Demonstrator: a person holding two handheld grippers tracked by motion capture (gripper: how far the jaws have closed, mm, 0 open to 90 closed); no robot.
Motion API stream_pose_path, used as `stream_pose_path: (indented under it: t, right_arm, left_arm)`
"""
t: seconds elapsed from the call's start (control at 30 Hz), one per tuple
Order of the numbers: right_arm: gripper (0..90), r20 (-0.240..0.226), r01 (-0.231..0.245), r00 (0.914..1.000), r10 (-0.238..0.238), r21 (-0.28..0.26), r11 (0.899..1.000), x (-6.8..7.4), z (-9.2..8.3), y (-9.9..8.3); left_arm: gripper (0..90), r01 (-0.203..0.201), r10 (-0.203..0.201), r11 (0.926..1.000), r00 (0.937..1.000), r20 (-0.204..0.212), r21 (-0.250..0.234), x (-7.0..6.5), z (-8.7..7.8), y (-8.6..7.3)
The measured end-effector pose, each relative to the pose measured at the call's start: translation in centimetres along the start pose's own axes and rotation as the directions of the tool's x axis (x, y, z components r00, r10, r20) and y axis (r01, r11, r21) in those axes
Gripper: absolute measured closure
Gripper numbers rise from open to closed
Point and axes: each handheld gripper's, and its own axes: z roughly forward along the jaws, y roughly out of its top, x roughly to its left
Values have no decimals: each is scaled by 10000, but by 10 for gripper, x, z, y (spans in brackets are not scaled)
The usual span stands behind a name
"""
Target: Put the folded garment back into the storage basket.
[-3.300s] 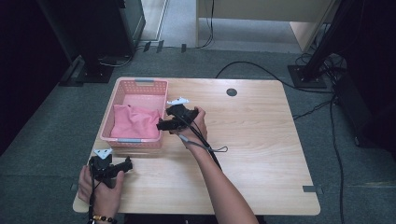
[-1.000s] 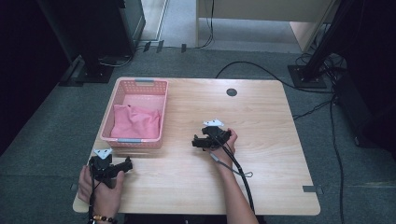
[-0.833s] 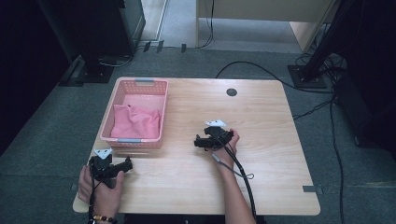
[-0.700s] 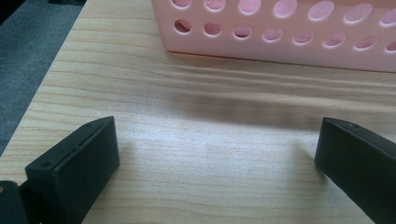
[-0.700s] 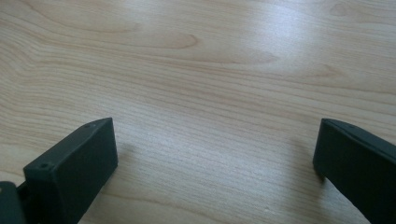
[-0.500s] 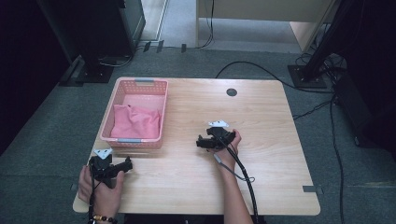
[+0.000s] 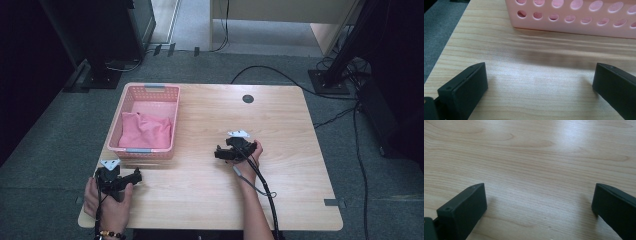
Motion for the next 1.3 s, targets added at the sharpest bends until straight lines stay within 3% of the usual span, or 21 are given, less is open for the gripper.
stream_pose_path:
  t: [1.3]
  right_arm:
    - [0, 378, -474, 9982, 474, -20, 9989, -43, -21, -20]
  left_arm:
    - [0, -4, 4, 10000, 10000, 1, 11, 0, 0, 0]
